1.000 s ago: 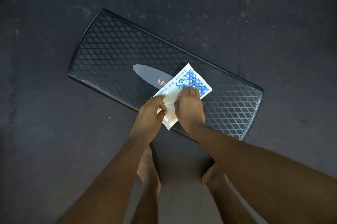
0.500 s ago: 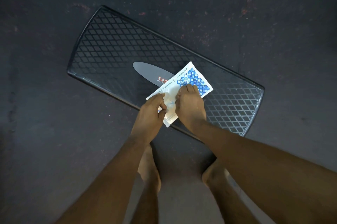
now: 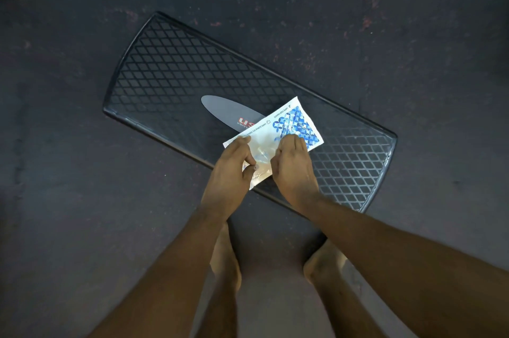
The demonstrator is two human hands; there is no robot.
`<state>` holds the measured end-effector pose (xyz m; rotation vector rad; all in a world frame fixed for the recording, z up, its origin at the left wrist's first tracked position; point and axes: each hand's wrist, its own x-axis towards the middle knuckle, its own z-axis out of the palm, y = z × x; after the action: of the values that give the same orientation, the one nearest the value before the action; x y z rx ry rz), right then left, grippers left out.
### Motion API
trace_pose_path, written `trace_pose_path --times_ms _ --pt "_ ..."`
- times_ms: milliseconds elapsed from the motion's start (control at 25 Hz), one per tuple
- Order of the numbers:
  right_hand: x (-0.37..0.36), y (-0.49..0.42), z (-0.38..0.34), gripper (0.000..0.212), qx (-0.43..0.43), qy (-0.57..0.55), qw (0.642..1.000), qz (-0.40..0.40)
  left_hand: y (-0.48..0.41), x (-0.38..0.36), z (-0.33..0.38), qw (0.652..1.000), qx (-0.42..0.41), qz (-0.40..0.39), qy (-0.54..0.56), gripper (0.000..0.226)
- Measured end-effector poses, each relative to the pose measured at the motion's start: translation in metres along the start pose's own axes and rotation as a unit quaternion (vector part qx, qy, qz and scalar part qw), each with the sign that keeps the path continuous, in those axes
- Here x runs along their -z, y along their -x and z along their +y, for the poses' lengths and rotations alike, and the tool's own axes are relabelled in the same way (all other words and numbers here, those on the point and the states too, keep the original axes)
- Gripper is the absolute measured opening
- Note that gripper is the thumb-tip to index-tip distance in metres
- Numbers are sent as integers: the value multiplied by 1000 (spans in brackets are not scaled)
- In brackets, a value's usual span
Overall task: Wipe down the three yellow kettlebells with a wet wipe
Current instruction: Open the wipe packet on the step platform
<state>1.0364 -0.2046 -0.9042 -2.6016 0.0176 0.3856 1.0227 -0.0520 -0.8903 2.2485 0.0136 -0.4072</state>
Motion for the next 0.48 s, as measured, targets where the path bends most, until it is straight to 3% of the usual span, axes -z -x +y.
trace_pose_path --times_ms 160,320,480 --pt "3 -3 -2 13 -32 -100 994 23 0 -2 0 1000 4 -21 -11 11" --pt "8 -5 -4 18 -63 -265 962 12 -2 -3 1 999 10 -30 -17 11" --pt "10 -5 5 27 -40 -205 978 7 -4 0 4 999 20 -33 -21 14"
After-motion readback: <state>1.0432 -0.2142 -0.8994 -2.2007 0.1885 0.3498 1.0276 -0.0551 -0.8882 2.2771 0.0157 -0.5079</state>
